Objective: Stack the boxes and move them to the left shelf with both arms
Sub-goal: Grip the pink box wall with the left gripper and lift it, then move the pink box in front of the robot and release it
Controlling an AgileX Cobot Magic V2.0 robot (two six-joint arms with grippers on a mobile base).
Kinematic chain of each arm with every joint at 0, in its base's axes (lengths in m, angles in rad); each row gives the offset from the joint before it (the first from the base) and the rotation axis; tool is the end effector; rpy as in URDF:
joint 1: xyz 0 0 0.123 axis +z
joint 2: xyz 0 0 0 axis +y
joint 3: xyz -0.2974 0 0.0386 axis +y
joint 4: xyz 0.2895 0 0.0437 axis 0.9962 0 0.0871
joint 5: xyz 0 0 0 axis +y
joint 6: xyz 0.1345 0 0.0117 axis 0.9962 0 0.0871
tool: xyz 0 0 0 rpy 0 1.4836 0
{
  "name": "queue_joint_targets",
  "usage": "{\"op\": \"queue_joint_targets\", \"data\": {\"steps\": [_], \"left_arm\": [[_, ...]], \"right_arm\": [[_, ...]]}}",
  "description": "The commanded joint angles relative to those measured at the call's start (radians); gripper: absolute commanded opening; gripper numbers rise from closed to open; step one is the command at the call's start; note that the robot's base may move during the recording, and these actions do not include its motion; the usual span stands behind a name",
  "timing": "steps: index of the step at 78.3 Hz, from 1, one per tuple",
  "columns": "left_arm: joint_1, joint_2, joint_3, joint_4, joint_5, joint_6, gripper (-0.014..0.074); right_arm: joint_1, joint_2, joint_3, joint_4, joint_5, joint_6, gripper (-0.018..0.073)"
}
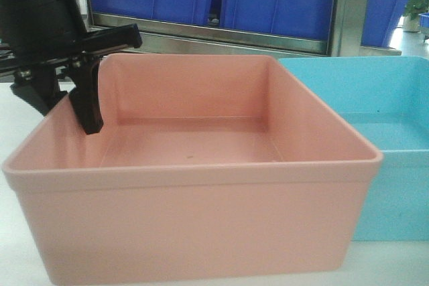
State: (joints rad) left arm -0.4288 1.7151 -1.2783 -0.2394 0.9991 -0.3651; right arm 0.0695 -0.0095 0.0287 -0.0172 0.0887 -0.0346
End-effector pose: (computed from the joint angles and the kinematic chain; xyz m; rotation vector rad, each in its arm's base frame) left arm 0.3458 -0.1877 0.2002 -0.0655 2.9902 -0.4273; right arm 0.1272 0.0086 0.1941 -0.0952 1.5886 0.0126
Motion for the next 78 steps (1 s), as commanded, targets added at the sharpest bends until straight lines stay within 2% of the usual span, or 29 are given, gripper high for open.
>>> {"op": "queue_joint_targets", "data": {"steps": [1, 19, 72, 78], "left_arm": [[-0.033, -0.083, 0.009, -0.053, -0.061, -0.019, -0.0001], [-0.084, -0.121, 0.093, -0.049, -0.088, -0.020, -0.0001], [-0.084, -0.122, 0.115, -0.022, -0.116, -0.006, 0.0002], [-0.084, -0.122, 0.115, -0.022, -0.116, -0.007, 0.0034]], "right_arm": [[-0.005, -0.020, -0.022, -0.002, -0.089, -0.007, 0.0049], [-0.005, -0.020, -0.022, -0.002, -0.089, -0.007, 0.0049], [-0.005, -0.020, -0.022, -0.002, -0.089, -0.007, 0.0049], [-0.005, -0.020, -0.022, -0.002, -0.089, -0.007, 0.0049]]}}
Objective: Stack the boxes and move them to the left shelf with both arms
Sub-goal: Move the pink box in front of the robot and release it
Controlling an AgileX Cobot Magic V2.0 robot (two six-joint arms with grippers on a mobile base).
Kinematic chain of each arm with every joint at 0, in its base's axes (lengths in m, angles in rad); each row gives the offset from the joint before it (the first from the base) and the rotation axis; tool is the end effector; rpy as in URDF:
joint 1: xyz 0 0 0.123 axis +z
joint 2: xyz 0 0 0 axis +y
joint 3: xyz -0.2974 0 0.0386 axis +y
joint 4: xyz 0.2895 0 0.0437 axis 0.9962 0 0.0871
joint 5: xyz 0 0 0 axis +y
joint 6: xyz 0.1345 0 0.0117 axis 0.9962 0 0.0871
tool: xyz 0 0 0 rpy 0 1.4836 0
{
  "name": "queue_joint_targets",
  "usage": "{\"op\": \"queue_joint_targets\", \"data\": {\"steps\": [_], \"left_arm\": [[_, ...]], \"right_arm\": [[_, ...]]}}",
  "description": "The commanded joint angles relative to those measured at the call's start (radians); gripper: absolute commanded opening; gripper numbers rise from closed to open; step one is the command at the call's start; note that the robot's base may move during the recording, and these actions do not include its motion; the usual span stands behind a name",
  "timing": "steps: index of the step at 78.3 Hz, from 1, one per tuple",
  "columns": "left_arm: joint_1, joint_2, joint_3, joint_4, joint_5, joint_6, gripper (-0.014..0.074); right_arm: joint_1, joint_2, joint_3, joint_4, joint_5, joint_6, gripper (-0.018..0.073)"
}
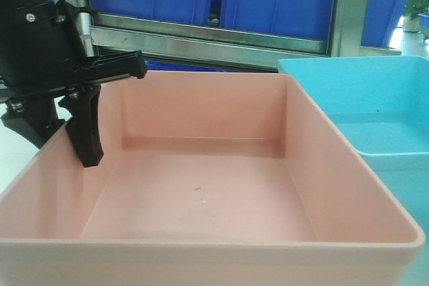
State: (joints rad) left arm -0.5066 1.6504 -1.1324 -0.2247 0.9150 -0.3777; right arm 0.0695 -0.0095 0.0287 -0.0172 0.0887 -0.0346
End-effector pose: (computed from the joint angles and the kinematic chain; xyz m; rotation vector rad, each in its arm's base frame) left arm 0.3089 -0.1987 0.1818 0.0174 2.9944 -0.4071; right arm 0.1272 0.0086 0.1941 -0.0952 1.5886 0.0126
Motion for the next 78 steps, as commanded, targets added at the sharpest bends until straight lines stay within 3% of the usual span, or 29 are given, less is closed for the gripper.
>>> {"op": "queue_joint_targets", "data": {"steps": [1, 16, 27, 42, 57, 67, 78], "left_arm": [[-0.006, -0.057, -0.031, -0.037, -0.032, 0.006, 0.0046], [-0.006, -0.101, -0.031, -0.029, -0.052, 0.006, 0.0293], [-0.006, -0.197, -0.029, 0.035, -0.084, 0.025, 0.0318], [-0.006, -0.365, 0.056, -0.001, -0.250, 0.264, 0.0315], [-0.002, -0.525, 0.234, -0.125, -0.524, 0.559, 0.0314], [-0.002, -0.638, 0.343, -0.135, -0.681, 0.657, 0.0314], [-0.002, -0.775, 0.444, -0.135, -0.848, 0.685, 0.0314]], "right_arm": [[-0.005, -0.020, -0.022, -0.002, -0.089, -0.007, 0.0049], [-0.005, -0.020, -0.022, -0.002, -0.089, -0.007, 0.0049], [-0.005, -0.020, -0.022, -0.002, -0.089, -0.007, 0.0049], [-0.005, -0.020, -0.022, -0.002, -0.089, -0.007, 0.0049], [-0.005, -0.020, -0.022, -0.002, -0.089, -0.007, 0.0049], [-0.005, -0.020, -0.022, -0.002, -0.089, -0.007, 0.0049], [-0.005, -0.020, -0.022, -0.002, -0.089, -0.007, 0.0049]]}}
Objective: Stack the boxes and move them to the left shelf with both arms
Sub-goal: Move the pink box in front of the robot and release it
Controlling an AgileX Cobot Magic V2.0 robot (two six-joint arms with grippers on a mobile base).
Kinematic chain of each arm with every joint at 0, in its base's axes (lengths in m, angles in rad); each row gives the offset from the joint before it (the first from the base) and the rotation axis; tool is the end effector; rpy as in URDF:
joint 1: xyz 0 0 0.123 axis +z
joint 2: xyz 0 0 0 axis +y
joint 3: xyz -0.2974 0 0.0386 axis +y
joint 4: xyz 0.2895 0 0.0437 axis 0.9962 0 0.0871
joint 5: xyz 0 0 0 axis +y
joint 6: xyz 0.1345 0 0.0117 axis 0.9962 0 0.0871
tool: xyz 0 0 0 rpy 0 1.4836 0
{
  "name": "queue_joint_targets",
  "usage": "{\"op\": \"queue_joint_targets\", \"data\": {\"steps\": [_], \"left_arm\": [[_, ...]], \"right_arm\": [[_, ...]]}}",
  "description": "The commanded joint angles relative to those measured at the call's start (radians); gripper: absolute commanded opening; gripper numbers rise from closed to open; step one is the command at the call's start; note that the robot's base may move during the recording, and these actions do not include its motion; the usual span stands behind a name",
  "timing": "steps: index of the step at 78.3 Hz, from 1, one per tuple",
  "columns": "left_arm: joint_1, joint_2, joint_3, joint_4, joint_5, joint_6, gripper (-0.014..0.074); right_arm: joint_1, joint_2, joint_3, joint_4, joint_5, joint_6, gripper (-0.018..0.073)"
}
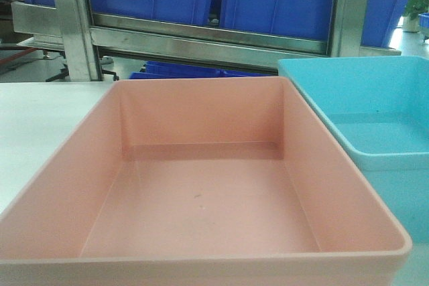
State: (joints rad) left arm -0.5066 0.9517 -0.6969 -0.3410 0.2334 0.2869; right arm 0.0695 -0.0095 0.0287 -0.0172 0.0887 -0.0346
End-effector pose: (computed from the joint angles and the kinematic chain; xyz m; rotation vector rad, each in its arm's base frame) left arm 0.2350 -0.1424 0.3059 0.5032 1.9184 -0.4368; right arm 0.1272 0.0086 0.1941 -0.0952 1.5886 0.0126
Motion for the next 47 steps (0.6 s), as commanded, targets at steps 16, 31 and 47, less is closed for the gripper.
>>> {"op": "queue_joint_targets", "data": {"steps": [16, 31, 47], "left_arm": [[0.032, -0.315, 0.133, -0.019, -0.258, 0.020, 0.0314], [0.112, -0.449, 0.184, -0.019, -0.252, 0.020, 0.0315], [0.133, -0.454, 0.184, -0.019, -0.250, 0.020, 0.0314]], "right_arm": [[-0.005, -0.020, -0.022, -0.002, -0.089, -0.007, 0.0049], [-0.005, -0.020, -0.022, -0.002, -0.089, -0.007, 0.0049], [-0.005, -0.020, -0.022, -0.002, -0.089, -0.007, 0.0049]]}}
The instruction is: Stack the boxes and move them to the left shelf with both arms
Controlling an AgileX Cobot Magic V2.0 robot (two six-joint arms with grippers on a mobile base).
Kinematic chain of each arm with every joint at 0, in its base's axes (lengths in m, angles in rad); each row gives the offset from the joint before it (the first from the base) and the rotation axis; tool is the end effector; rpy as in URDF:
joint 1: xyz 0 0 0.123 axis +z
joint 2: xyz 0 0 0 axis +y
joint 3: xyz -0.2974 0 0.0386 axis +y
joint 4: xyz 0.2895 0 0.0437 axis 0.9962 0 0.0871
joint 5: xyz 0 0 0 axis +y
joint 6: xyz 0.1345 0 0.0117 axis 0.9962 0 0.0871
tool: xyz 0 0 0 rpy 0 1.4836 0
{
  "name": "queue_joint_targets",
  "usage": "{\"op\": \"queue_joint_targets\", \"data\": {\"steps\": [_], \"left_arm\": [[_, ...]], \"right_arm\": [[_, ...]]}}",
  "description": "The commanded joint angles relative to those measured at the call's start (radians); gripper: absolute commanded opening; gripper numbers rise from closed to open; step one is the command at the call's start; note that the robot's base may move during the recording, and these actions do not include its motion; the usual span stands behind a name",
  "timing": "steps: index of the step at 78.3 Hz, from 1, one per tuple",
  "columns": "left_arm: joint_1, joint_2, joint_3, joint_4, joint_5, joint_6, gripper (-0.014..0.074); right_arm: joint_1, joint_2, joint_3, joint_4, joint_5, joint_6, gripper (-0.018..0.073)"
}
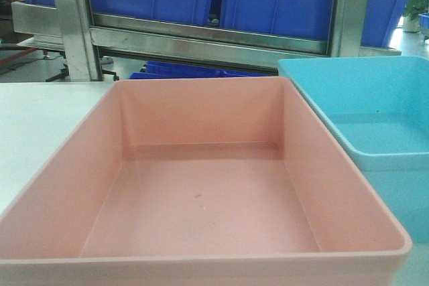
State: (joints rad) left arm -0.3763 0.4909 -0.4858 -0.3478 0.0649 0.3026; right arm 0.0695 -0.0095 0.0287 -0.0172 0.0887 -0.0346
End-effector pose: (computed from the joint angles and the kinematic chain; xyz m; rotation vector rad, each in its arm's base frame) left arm 0.1668 -0.0692 0.3423 0.2750 1.5358 -0.3497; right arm 0.1272 0.0086 0.1941 -0.0952 1.5886 0.0126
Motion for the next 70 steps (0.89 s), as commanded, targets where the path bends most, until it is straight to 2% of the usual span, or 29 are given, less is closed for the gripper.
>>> {"op": "queue_joint_targets", "data": {"steps": [1, 34, 53, 70], "left_arm": [[0.002, 0.007, -0.027, -0.012, -0.081, 0.004, 0.0314], [0.002, 0.007, -0.027, -0.012, -0.080, 0.004, 0.0314], [0.002, 0.007, -0.027, -0.012, -0.077, 0.004, 0.0314], [0.002, 0.007, -0.027, -0.012, -0.072, 0.004, 0.0314]], "right_arm": [[-0.005, -0.020, -0.022, -0.002, -0.089, -0.007, 0.0049], [-0.005, -0.020, -0.022, -0.002, -0.089, -0.007, 0.0049], [-0.005, -0.015, -0.036, 0.002, -0.217, 0.025, 0.0049], [-0.005, 0.154, -0.164, 0.002, -0.068, 0.025, 0.0049]]}}
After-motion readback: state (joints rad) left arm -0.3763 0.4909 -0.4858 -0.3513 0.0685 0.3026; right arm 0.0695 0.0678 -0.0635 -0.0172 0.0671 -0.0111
